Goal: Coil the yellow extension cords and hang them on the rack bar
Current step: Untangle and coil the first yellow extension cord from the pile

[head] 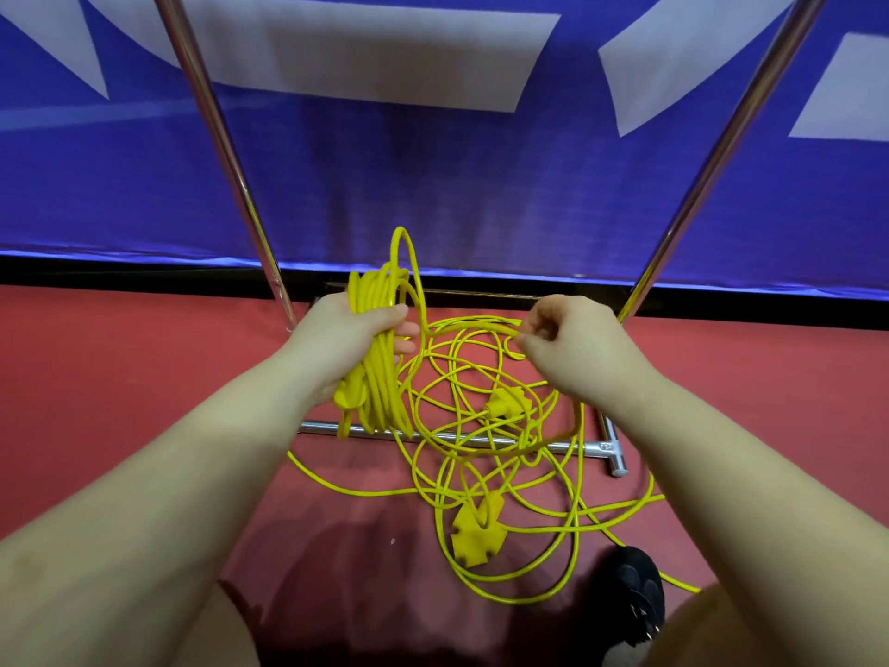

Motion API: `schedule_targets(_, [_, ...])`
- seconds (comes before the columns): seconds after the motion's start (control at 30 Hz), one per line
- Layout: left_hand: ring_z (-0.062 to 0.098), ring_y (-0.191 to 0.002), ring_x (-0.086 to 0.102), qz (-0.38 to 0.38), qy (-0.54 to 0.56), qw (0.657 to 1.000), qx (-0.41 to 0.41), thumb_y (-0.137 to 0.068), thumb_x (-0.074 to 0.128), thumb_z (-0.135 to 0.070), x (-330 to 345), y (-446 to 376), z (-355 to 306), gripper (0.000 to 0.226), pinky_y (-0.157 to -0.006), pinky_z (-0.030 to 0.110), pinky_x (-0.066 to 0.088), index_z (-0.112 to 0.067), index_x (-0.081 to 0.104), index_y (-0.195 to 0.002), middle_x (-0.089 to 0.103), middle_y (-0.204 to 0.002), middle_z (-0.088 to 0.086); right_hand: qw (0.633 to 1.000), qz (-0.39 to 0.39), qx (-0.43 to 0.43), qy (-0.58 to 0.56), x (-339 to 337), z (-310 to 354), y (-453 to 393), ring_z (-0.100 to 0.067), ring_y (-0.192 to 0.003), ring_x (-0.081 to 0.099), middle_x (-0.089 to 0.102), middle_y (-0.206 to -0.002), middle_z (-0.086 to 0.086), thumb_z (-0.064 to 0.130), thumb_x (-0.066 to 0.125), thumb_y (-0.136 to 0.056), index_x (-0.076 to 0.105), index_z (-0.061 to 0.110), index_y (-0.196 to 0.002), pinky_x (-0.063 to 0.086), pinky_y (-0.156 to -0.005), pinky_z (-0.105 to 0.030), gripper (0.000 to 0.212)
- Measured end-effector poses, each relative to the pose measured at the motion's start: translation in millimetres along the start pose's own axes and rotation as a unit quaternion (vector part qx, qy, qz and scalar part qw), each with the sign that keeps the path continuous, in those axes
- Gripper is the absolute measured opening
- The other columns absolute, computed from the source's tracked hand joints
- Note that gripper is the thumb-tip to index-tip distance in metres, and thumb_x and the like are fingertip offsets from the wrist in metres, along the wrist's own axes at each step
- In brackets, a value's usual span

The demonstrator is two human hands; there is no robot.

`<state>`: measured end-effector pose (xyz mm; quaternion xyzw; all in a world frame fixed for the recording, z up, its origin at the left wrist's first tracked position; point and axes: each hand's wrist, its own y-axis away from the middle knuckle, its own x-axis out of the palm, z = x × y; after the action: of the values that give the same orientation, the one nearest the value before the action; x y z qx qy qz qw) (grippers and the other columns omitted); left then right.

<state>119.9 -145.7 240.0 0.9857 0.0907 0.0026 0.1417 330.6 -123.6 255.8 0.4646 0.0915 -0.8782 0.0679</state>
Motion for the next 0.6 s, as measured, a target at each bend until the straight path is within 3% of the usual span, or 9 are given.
schedule_targets(0.07, [0.009,-0.059,0.068,0.009,-0.023,1.000,0.010,-0.091,0.058,-0.011,1.2,0.0,1.6,0.003,-0.059,0.027,0.056,-0.011,0.061,-0.089,0.072,-0.069,0.001,0.997,0.051,-0.008,0.059,-1.1,1.1,0.8,-0.020,-0.074,0.053,0.054,-0.068,0.003,0.016,0.055,-0.086,0.058,0.017,-0.074,0.039,-0.065,-0.023,0.012])
schedule_targets(0.13, [0.012,-0.066,0.070,0.010,-0.030,0.999,0.013,-0.090,0.059,-0.011,1.7,0.1,1.9,0.002,-0.065,0.033,0.057,-0.011,0.060,-0.090,0.071,-0.080,0.006,0.983,0.161,-0.025,0.081,-4.8,6.6,4.5,-0.022,-0.074,0.055,0.057,-0.067,0.002,0.017,0.055,-0.087,0.062,0.016,-0.077,0.042,-0.065,-0.025,0.013])
schedule_targets(0.2, [0.016,-0.074,0.070,0.015,-0.035,0.999,0.013,-0.089,0.060,-0.010,1.9,0.4,2.1,0.003,-0.071,0.037,0.056,-0.013,0.061,-0.090,0.071,-0.087,0.009,0.962,0.268,-0.034,0.030,-8.5,12.2,9.1,-0.022,-0.078,0.061,0.066,-0.077,-0.004,0.018,0.059,-0.088,0.067,0.016,-0.081,0.049,-0.073,-0.030,0.011])
schedule_targets(0.27, [0.014,-0.073,0.070,0.037,-0.039,0.998,0.013,-0.088,0.060,-0.009,3.2,2.3,1.8,0.005,-0.066,0.033,0.057,-0.014,0.061,-0.089,0.072,-0.086,0.007,0.949,0.311,-0.033,-0.046,-12.5,16.3,11.3,-0.016,-0.070,0.055,0.063,-0.075,-0.003,0.020,0.060,-0.089,0.067,0.020,-0.077,0.048,-0.072,-0.029,0.014])
schedule_targets(0.37, [0.012,-0.069,0.070,0.096,-0.039,0.995,0.006,-0.089,0.058,-0.007,7.7,9.4,0.1,0.006,-0.059,0.026,0.058,-0.012,0.061,-0.090,0.073,-0.078,0.004,0.958,0.270,-0.024,-0.090,-13.6,13.3,5.6,-0.006,-0.055,0.040,0.049,-0.062,0.005,0.027,0.057,-0.091,0.063,0.026,-0.067,0.036,-0.058,-0.023,0.024])
schedule_targets(0.5, [0.028,-0.083,0.063,0.159,-0.033,0.987,-0.005,-0.088,0.058,-0.006,17.1,19.1,2.2,0.008,-0.068,0.031,0.057,-0.005,0.061,-0.095,0.069,-0.095,0.020,0.983,0.158,-0.057,-0.069,-9.5,6.8,-2.5,0.006,-0.050,0.048,0.050,-0.056,0.013,0.029,0.061,-0.089,0.055,0.027,-0.059,0.034,-0.054,-0.008,0.030])
schedule_targets(0.6, [0.024,-0.080,0.066,0.185,-0.023,0.983,0.001,-0.088,0.057,-0.004,23.4,23.6,3.1,0.011,-0.070,0.028,0.057,-0.007,0.063,-0.096,0.070,-0.086,0.014,0.973,0.151,-0.063,-0.164,-3.5,10.2,-0.6,0.003,-0.045,0.045,0.051,-0.046,0.017,0.025,0.066,-0.086,0.059,0.021,-0.064,0.034,-0.052,-0.009,0.023])
